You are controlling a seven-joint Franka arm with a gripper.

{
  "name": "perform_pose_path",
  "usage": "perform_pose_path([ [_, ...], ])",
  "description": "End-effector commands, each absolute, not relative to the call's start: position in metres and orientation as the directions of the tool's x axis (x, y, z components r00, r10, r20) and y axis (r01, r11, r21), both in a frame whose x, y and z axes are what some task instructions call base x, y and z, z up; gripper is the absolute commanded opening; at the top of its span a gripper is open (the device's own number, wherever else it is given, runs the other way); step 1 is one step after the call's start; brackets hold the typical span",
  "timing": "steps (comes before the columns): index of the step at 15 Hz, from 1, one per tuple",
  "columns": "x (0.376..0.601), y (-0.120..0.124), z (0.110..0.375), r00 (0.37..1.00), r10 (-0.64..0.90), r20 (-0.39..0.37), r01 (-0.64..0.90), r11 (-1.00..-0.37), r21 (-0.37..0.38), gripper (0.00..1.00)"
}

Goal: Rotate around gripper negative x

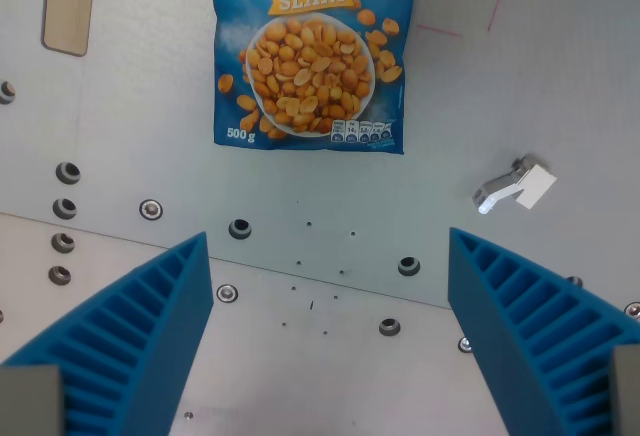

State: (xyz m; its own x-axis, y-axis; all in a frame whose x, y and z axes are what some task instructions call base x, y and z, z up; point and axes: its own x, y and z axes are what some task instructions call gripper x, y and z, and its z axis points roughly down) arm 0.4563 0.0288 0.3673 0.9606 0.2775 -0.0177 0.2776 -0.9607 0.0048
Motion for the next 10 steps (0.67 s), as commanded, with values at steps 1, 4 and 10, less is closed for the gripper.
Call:
perform_pose_path([
  [1,0.4558,0.0287,0.3703,0.961,0.278,-0.012,0.278,-0.960,0.020,1.00],
  [4,0.4558,0.0287,0.3703,0.961,0.278,-0.012,0.278,-0.959,0.059,1.00],
  [10,0.4558,0.0287,0.3703,0.961,0.278,-0.012,0.277,-0.951,0.139,1.00],
])
